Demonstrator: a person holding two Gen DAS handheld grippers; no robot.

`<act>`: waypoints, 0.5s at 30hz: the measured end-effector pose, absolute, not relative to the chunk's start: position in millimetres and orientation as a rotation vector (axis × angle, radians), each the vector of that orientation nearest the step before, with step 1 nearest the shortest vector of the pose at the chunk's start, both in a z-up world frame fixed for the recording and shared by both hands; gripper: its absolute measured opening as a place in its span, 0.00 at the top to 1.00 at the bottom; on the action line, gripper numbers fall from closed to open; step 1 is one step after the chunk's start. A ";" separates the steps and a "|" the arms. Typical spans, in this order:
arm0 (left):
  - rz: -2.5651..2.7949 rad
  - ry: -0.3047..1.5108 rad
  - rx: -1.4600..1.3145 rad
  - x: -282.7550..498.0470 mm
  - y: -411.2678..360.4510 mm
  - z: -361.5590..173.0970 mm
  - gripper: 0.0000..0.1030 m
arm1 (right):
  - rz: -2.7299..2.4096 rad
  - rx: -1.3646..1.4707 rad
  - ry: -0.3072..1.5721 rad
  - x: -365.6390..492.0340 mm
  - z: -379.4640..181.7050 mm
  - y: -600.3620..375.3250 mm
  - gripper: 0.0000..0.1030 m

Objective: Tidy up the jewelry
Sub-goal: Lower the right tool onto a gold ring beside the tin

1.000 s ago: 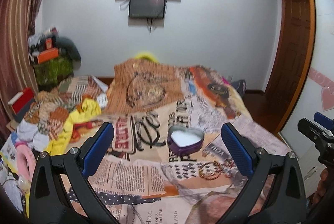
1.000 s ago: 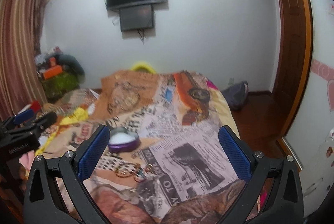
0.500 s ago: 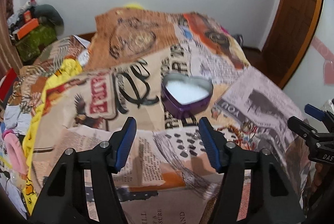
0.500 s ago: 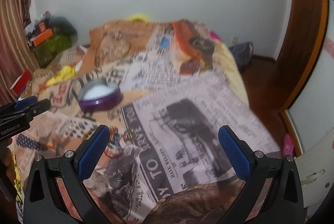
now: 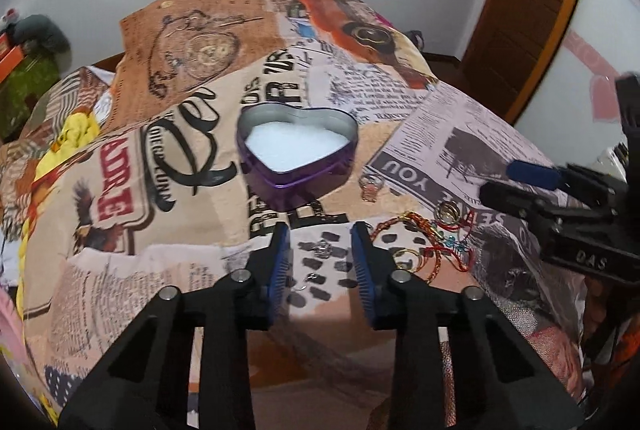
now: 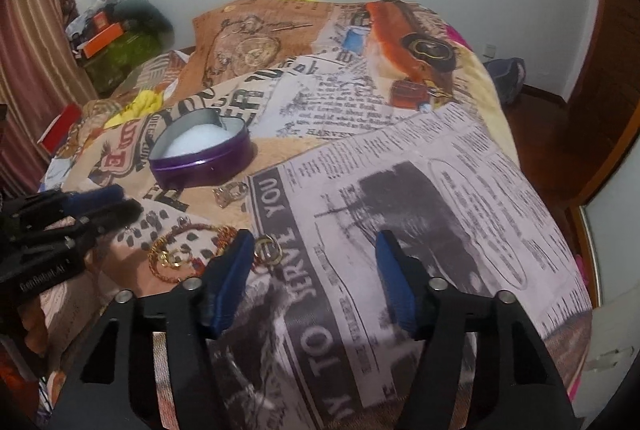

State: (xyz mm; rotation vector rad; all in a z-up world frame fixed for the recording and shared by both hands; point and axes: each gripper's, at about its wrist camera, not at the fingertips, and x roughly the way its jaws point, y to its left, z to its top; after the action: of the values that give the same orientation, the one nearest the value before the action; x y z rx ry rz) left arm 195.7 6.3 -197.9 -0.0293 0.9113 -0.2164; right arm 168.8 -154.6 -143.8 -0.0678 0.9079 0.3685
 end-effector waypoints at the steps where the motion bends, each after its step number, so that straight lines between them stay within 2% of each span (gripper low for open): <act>1: -0.221 0.918 -0.026 197.2 4.9 -199.8 0.72 | 0.379 -0.071 0.913 170.9 -145.3 -152.4 0.49; 6: -0.227 0.947 -0.040 204.8 5.5 -209.6 0.79 | 0.427 -0.097 0.936 178.5 -152.9 -140.5 0.53; 15: -0.252 0.964 -0.065 206.3 8.0 -220.0 0.84 | 0.495 -0.136 0.986 177.6 -167.0 -129.0 0.60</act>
State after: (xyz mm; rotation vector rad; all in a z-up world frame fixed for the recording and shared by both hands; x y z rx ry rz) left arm 206.3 8.0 -220.0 -0.0647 0.9639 -0.2518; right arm 177.6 -129.0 -167.0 -0.1361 0.9859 0.4950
